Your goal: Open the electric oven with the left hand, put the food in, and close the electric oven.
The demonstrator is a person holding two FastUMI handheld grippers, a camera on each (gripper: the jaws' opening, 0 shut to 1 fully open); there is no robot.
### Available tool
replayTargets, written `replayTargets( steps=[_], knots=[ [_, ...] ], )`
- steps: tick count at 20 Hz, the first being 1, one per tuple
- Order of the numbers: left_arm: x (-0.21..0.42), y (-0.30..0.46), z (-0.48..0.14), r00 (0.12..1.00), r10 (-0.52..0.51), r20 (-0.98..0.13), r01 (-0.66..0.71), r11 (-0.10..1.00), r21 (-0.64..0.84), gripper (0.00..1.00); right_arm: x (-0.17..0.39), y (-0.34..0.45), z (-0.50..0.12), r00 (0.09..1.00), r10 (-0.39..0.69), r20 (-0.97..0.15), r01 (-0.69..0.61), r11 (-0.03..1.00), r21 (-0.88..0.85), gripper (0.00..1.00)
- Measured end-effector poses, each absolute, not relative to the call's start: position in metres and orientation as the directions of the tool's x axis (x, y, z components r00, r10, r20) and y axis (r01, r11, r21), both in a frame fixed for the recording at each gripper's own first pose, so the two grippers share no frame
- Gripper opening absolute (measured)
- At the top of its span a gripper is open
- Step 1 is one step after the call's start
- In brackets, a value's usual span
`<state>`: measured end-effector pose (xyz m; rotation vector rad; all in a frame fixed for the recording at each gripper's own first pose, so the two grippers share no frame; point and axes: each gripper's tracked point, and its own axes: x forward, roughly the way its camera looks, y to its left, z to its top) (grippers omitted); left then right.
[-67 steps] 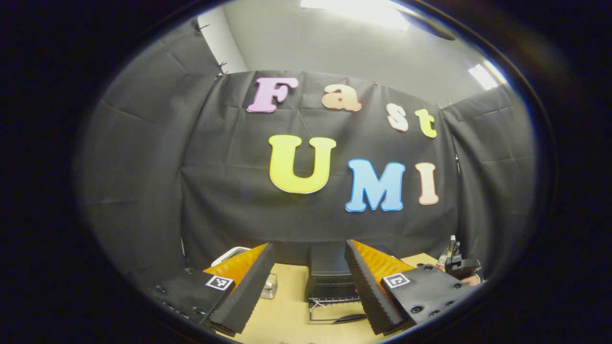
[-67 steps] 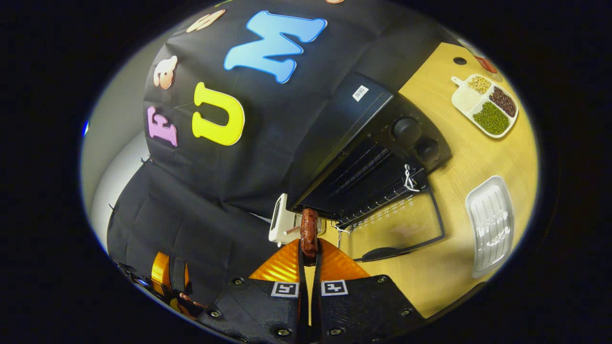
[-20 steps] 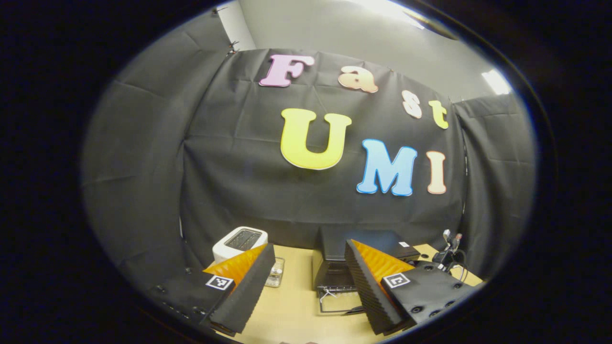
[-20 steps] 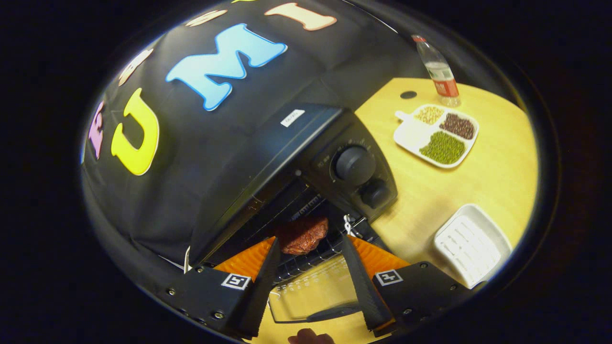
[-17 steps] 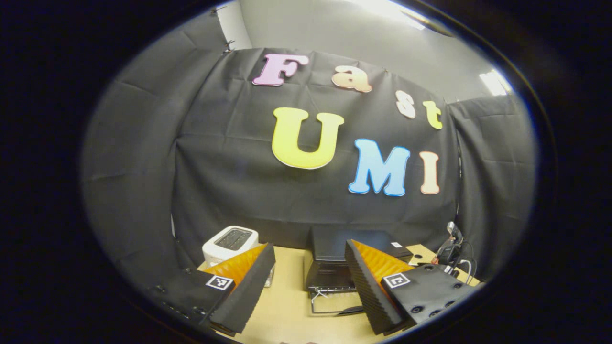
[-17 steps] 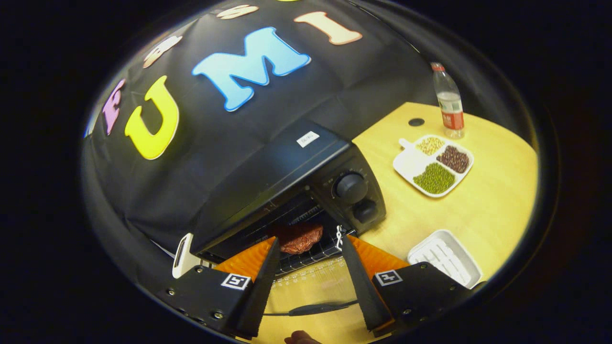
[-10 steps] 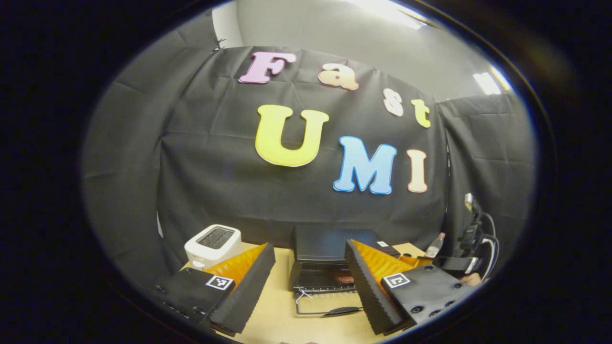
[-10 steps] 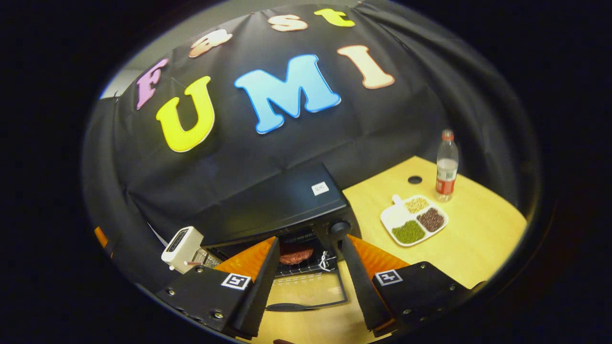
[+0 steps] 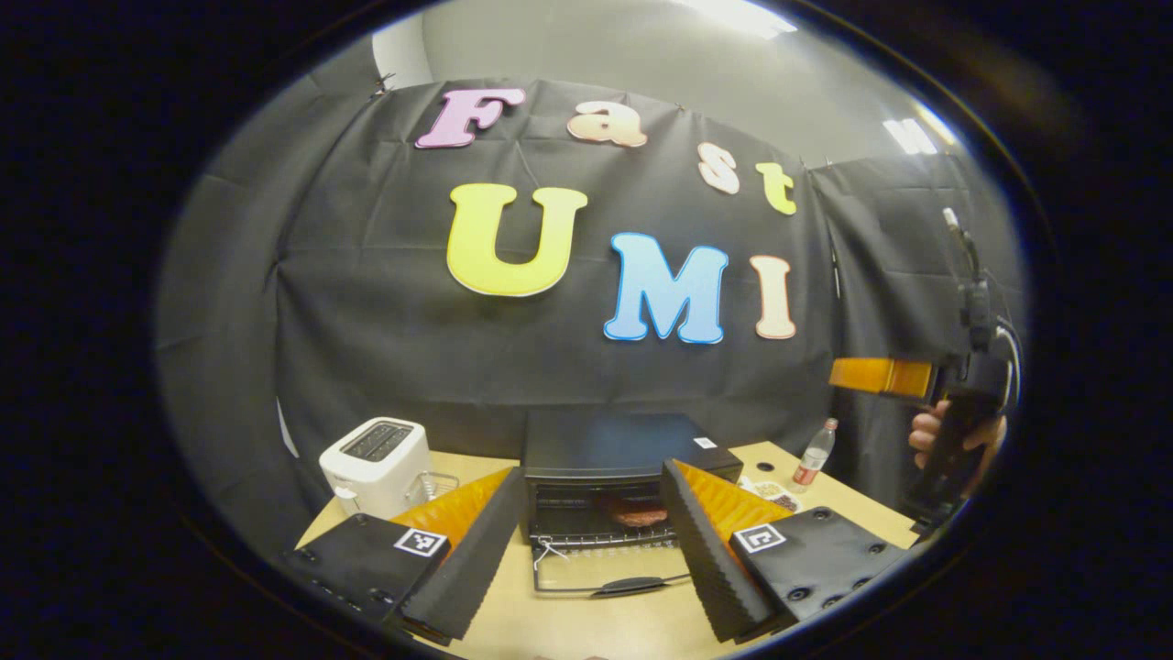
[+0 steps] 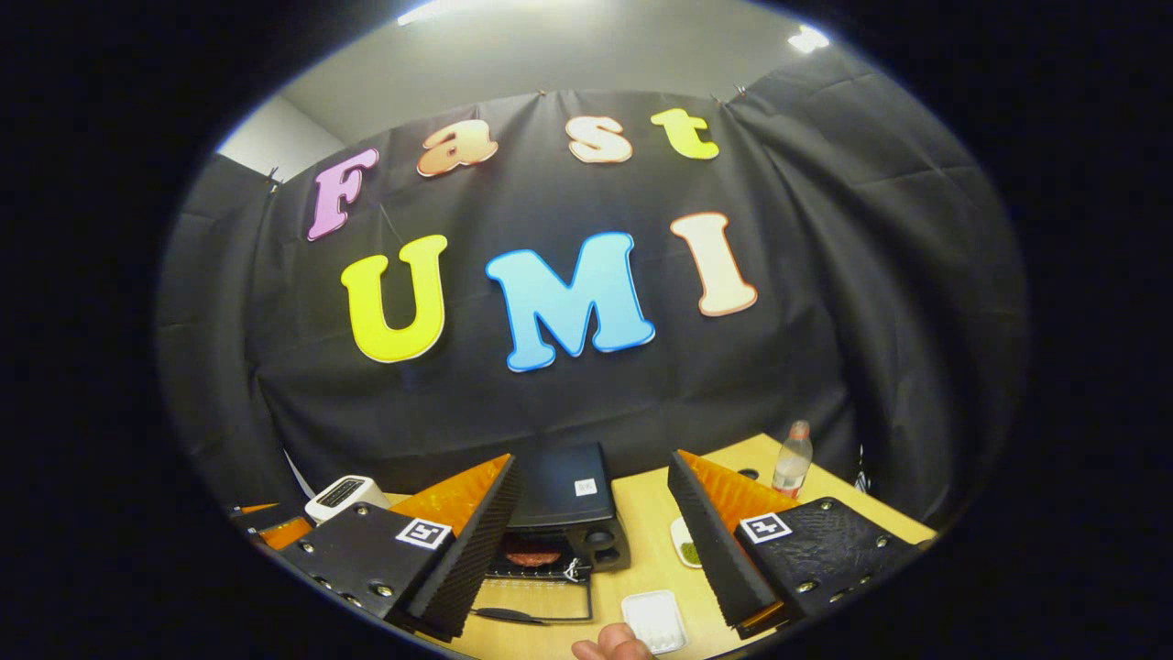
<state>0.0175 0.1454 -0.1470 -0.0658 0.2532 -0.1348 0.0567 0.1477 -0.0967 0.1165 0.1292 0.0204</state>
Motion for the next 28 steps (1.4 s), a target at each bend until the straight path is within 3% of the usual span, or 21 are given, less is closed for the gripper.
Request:
replayTargets(
  steps=[3,10,18,28],
  knots=[
    [0.016,0.121,-0.166,0.947,-0.144,-0.287,0.126,0.989,-0.077,1.0,0.05,0.138,-0.073,0.995,0.054,-0.087,-0.049,0.997,0.058,0.98],
    [0.012,0.078,-0.256,0.856,-0.146,-0.497,0.122,0.989,-0.081,0.98,0.05,0.103,-0.045,0.997,0.059,-0.042,-0.056,0.996,0.075,0.98],
    [0.016,0.06,-0.357,0.716,-0.168,-0.678,0.154,0.985,-0.081,0.98,0.06,0.058,-0.052,0.997,0.031,-0.071,-0.027,0.998,0.062,0.98],
    [0.008,0.068,-0.443,0.533,-0.103,-0.84,0.121,0.992,-0.045,0.98,0.065,0.019,-0.083,0.988,-0.04,-0.149,0.048,0.998,0.048,0.98]
  ],
)
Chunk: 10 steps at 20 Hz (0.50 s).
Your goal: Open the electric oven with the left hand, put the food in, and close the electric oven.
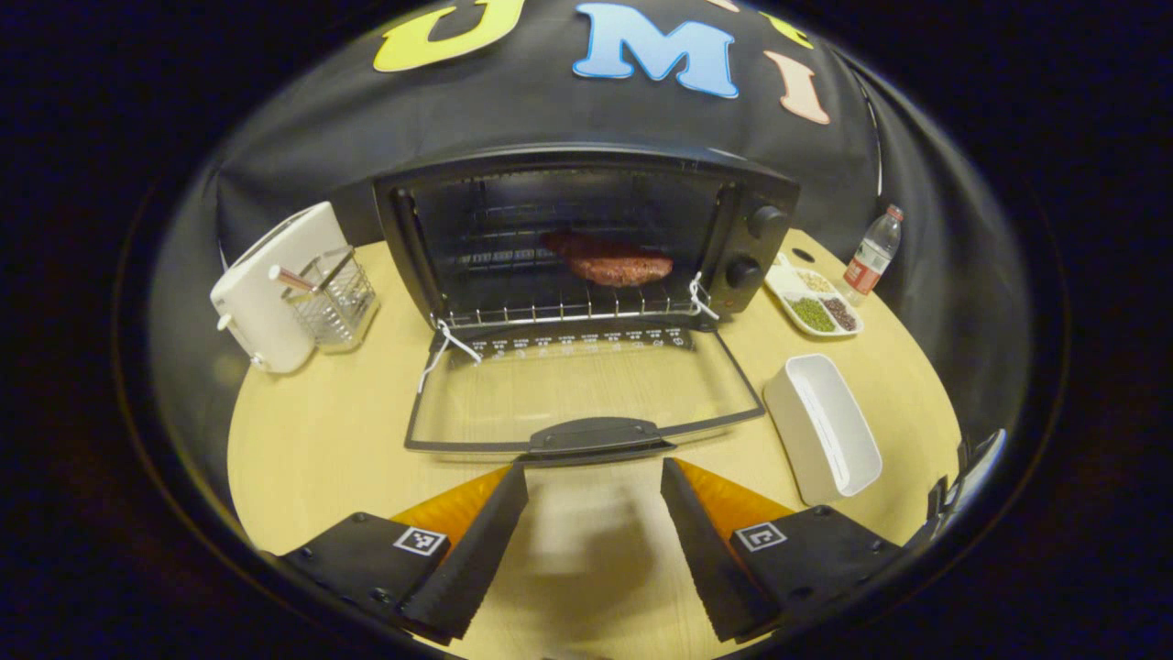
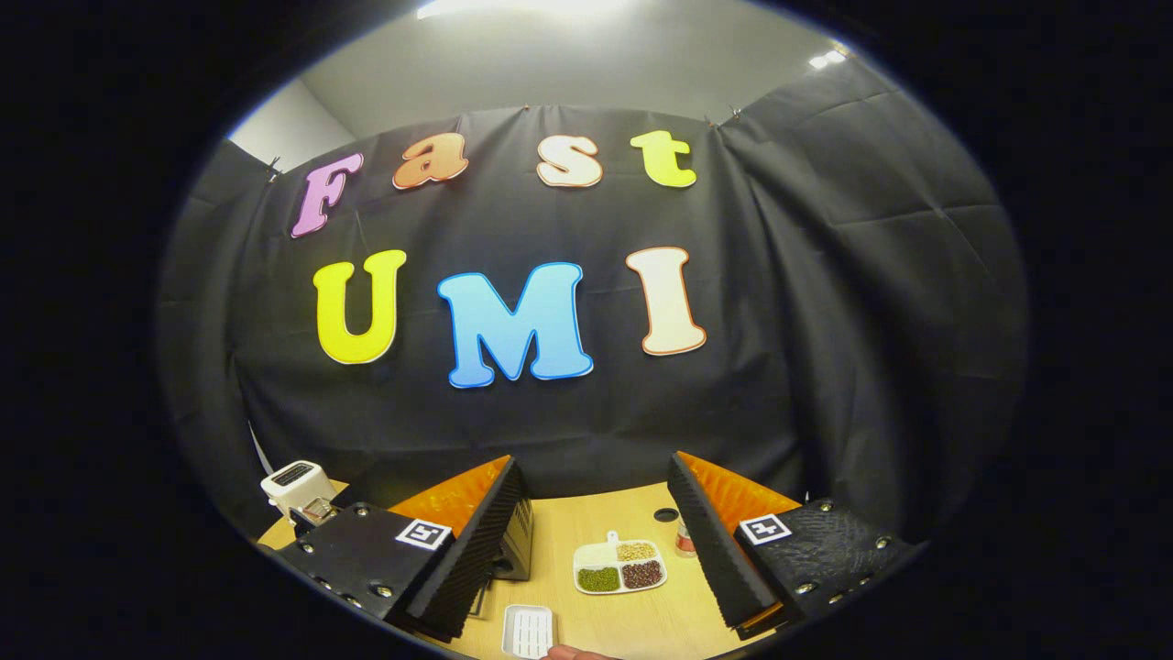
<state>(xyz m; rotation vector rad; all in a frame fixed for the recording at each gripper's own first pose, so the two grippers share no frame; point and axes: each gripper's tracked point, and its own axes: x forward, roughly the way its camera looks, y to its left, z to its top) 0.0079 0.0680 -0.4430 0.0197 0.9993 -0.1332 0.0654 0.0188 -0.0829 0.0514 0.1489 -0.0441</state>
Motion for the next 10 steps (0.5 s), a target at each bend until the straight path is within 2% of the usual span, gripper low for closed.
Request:
replayTargets(
  steps=[4,10],
  knots=[
    [0.01,0.063,-0.471,0.458,-0.109,-0.882,0.089,0.993,-0.077,1.0,0.071,0.003,-0.084,0.987,-0.07,-0.147,0.079,0.995,0.058,0.98],
    [0.016,0.065,-0.491,0.404,-0.09,-0.91,0.069,0.995,-0.067,1.0,0.078,-0.006,-0.088,0.984,-0.087,-0.156,0.097,0.993,0.06,0.98]
  ],
)
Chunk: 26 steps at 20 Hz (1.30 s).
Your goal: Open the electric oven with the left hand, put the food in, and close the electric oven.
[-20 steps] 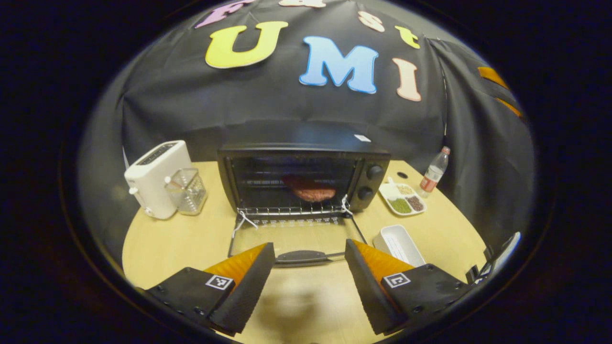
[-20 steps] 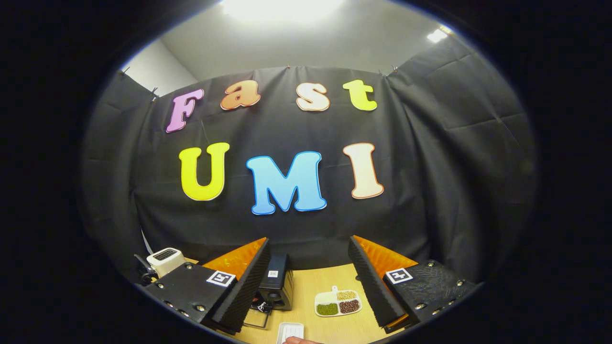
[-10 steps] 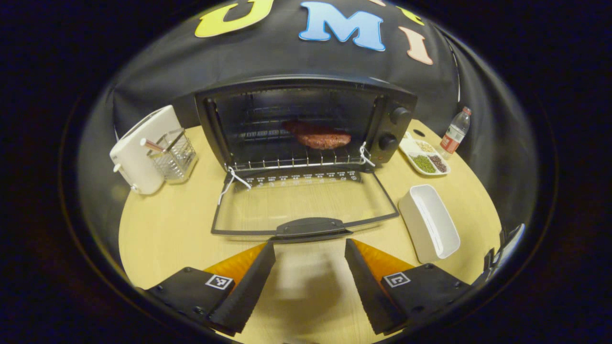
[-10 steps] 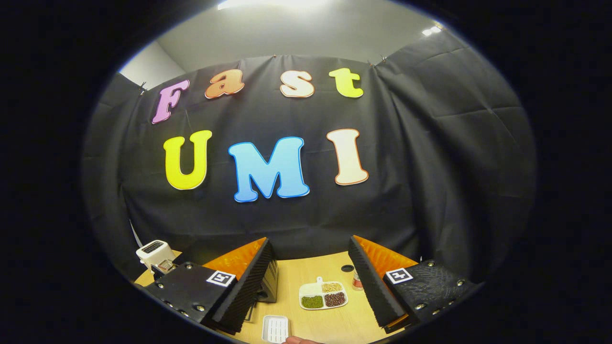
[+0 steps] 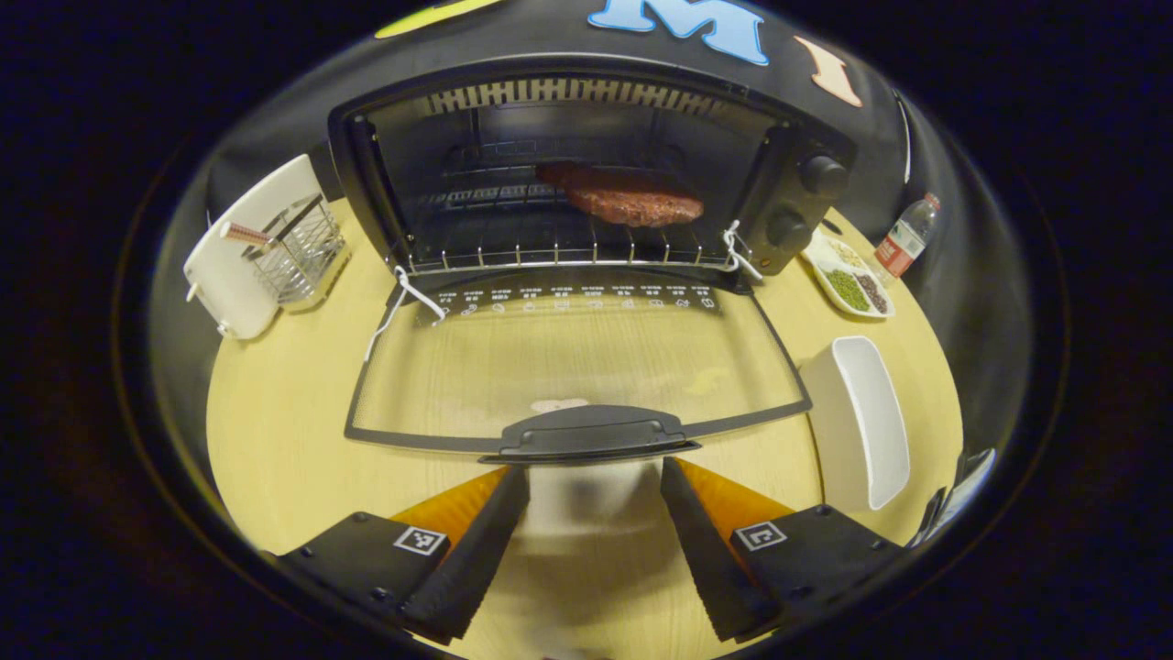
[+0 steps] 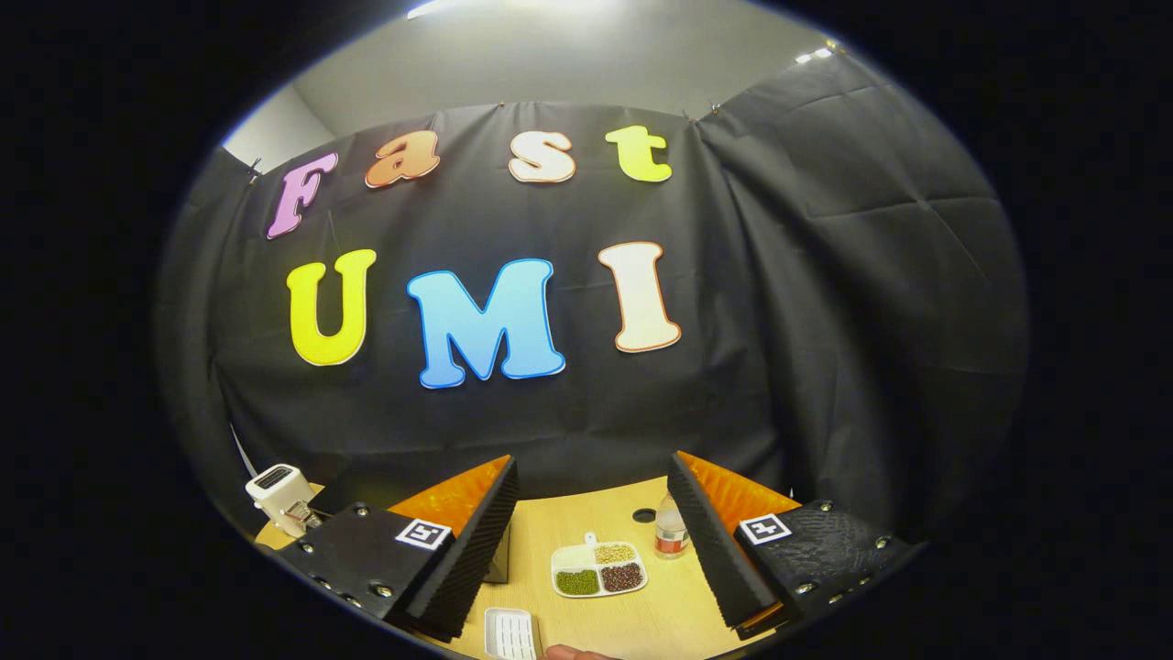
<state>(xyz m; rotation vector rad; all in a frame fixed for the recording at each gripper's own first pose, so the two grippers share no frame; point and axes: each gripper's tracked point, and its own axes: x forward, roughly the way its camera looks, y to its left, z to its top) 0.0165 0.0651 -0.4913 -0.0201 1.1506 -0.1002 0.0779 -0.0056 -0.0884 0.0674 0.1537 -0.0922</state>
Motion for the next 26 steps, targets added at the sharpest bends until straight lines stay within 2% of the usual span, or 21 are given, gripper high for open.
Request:
replayTargets(
  steps=[3,4,6,7,8,10,11,15,19,21,22,23,26],
  knots=[
    [0.019,0.066,-0.493,0.393,-0.068,-0.917,0.08,0.996,-0.039,1.0,0.078,-0.003,-0.089,0.984,-0.083,-0.155,0.092,0.994,0.054,0.98],
    [0.018,0.066,-0.492,0.387,-0.064,-0.92,0.074,0.997,-0.039,0.97,0.078,-0.003,-0.091,0.984,-0.082,-0.16,0.091,0.994,0.052,0.98],
    [0.018,0.066,-0.493,0.372,-0.061,-0.926,0.062,0.997,-0.04,1.0,0.076,-0.001,-0.095,0.982,-0.08,-0.171,0.091,0.994,0.054,0.98],
    [0.019,0.066,-0.493,0.363,-0.059,-0.93,0.059,0.997,-0.04,0.97,0.075,-0.001,-0.096,0.982,-0.078,-0.172,0.089,0.994,0.057,0.98],
    [0.018,0.065,-0.493,0.352,-0.057,-0.934,0.054,0.998,-0.041,1.0,0.074,-0.001,-0.095,0.982,-0.077,-0.171,0.088,0.995,0.055,0.98],
    [0.018,0.065,-0.492,0.344,-0.058,-0.937,0.049,0.998,-0.044,0.92,0.072,-0.001,-0.094,0.983,-0.079,-0.166,0.088,0.995,0.048,0.98],
    [0.018,0.065,-0.49,0.346,-0.059,-0.937,0.05,0.998,-0.044,0.96,0.071,-0.001,-0.093,0.983,-0.078,-0.164,0.087,0.995,0.048,0.98],
    [0.017,0.065,-0.475,0.374,-0.07,-0.925,0.045,0.997,-0.057,1.0,0.07,0.0,-0.09,0.985,-0.076,-0.154,0.084,0.995,0.046,0.98],
    [0.016,0.064,-0.457,0.422,-0.086,-0.902,0.04,0.996,-0.076,0.96,0.069,0.004,-0.089,0.986,-0.073,-0.149,0.081,0.995,0.052,0.98],
    [0.017,0.063,-0.449,0.44,-0.102,-0.892,0.041,0.995,-0.093,0.96,0.069,0.008,-0.087,0.986,-0.063,-0.153,0.073,0.995,0.061,0.99],
    [0.016,0.063,-0.446,0.449,-0.108,-0.887,0.043,0.994,-0.099,1.0,0.068,0.01,-0.085,0.987,-0.058,-0.149,0.069,0.995,0.066,0.99],
    [0.017,0.063,-0.443,0.457,-0.112,-0.882,0.041,0.994,-0.105,0.96,0.069,0.012,-0.083,0.987,-0.053,-0.148,0.064,0.996,0.068,0.99],
    [0.019,0.062,-0.434,0.476,-0.12,-0.872,0.034,0.992,-0.117,0.96,0.072,0.02,-0.082,0.988,-0.034,-0.148,0.044,0.997,0.07,0.98]
  ],
)
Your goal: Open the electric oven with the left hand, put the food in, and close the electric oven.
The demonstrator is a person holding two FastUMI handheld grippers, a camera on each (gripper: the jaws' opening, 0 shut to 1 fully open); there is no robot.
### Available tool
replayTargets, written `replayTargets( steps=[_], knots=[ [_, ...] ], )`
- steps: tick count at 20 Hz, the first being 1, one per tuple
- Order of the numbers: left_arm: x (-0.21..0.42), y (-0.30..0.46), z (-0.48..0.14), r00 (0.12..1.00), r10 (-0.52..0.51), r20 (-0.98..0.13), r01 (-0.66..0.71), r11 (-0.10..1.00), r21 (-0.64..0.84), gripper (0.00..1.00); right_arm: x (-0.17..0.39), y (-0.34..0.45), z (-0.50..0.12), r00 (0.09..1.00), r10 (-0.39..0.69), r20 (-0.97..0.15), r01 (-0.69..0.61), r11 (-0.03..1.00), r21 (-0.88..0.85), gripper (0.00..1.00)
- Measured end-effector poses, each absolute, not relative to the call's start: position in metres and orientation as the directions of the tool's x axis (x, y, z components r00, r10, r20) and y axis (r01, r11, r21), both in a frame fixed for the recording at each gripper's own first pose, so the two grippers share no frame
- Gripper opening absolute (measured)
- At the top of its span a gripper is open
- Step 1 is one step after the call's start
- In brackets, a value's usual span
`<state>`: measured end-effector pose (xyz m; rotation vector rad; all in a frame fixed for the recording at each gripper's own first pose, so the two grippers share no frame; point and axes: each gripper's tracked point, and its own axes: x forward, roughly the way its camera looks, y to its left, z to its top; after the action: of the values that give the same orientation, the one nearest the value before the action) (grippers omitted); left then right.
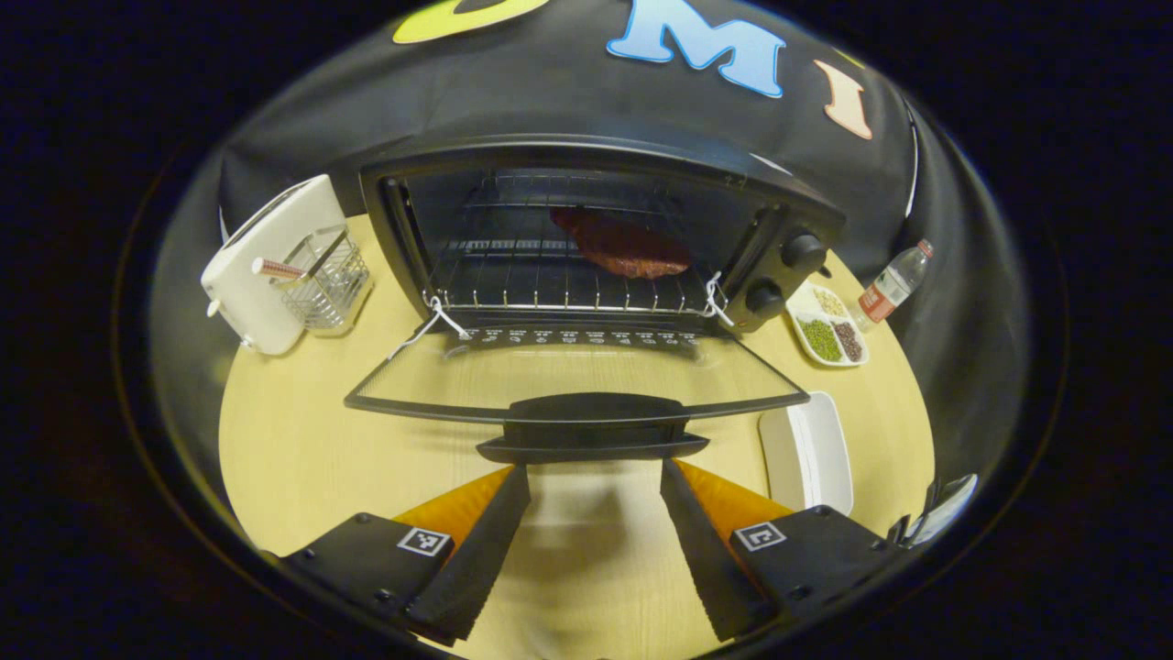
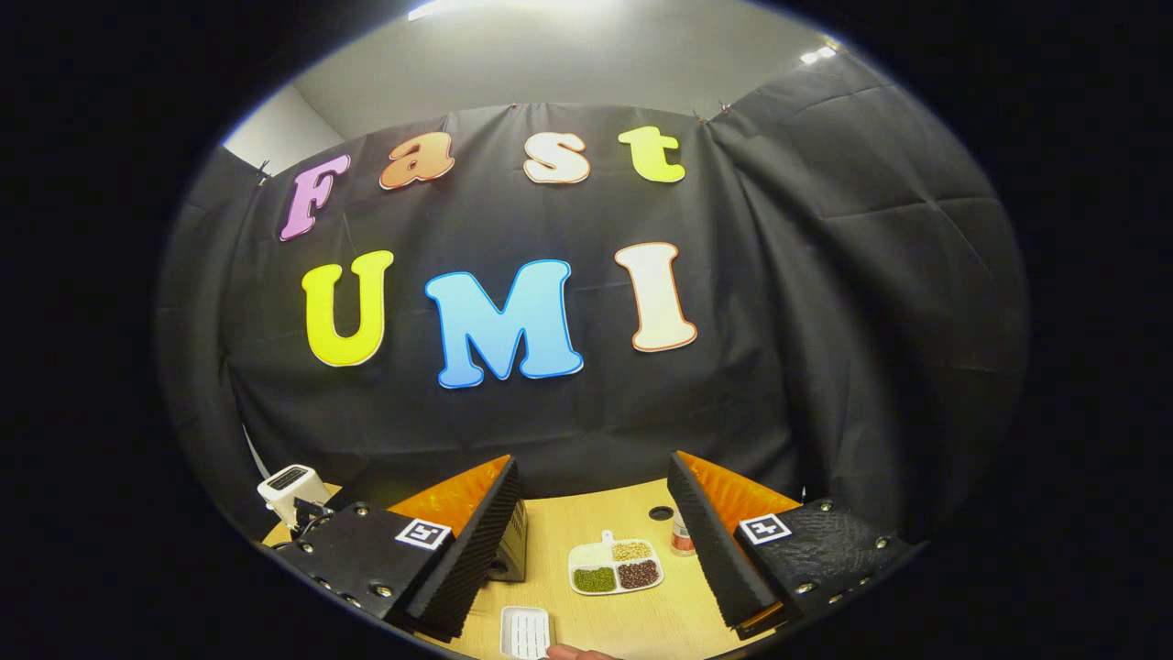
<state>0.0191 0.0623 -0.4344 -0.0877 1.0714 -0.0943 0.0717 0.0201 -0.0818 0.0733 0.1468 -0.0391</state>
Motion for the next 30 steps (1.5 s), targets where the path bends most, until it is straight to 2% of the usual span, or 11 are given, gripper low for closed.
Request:
replayTargets(
  steps=[2,4,5,9,11,19,20,21,24,25,30],
  knots=[
    [0.02,0.062,-0.43,0.487,-0.125,-0.865,0.03,0.992,-0.126,1.0,0.074,0.026,-0.08,0.989,-0.027,-0.146,0.036,0.997,0.064,0.99],
    [0.022,0.062,-0.425,0.497,-0.129,-0.858,0.024,0.99,-0.136,0.97,0.075,0.029,-0.077,0.99,-0.026,-0.139,0.034,0.997,0.062,0.98],
    [0.024,0.061,-0.421,0.506,-0.131,-0.852,0.022,0.99,-0.139,1.0,0.074,0.03,-0.077,0.99,-0.022,-0.138,0.031,0.997,0.066,0.98],
    [0.03,0.06,-0.409,0.532,-0.14,-0.835,0.016,0.988,-0.155,1.0,0.075,0.029,-0.076,0.99,-0.019,-0.14,0.029,0.997,0.072,0.98],
    [0.032,0.059,-0.406,0.538,-0.144,-0.831,0.02,0.987,-0.159,0.97,0.075,0.026,-0.076,0.99,-0.028,-0.139,0.039,0.996,0.08,0.98],
    [0.053,0.048,-0.385,0.584,-0.157,-0.797,0.051,0.986,-0.157,0.97,0.07,0.008,-0.073,0.988,-0.07,-0.136,0.084,0.992,0.099,0.98],
    [0.058,0.046,-0.381,0.593,-0.16,-0.789,0.056,0.986,-0.158,1.0,0.069,0.006,-0.074,0.988,-0.075,-0.137,0.089,0.991,0.1,0.98],
    [0.066,0.044,-0.374,0.606,-0.162,-0.779,0.06,0.986,-0.158,0.97,0.07,0.005,-0.075,0.987,-0.077,-0.138,0.091,0.991,0.1,0.98],
    [0.076,0.038,-0.351,0.661,-0.174,-0.73,0.067,0.983,-0.173,0.97,0.069,0.0,-0.075,0.988,-0.075,-0.137,0.089,0.991,0.1,0.98],
    [0.081,0.036,-0.339,0.686,-0.183,-0.704,0.072,0.98,-0.185,0.93,0.069,0.0,-0.076,0.988,-0.072,-0.138,0.086,0.991,0.098,0.98],
    [0.082,0.032,-0.26,0.82,-0.16,-0.549,0.073,0.982,-0.176,0.97,0.069,0.003,-0.08,0.99,-0.026,-0.14,0.039,0.995,0.089,0.98]
  ],
)
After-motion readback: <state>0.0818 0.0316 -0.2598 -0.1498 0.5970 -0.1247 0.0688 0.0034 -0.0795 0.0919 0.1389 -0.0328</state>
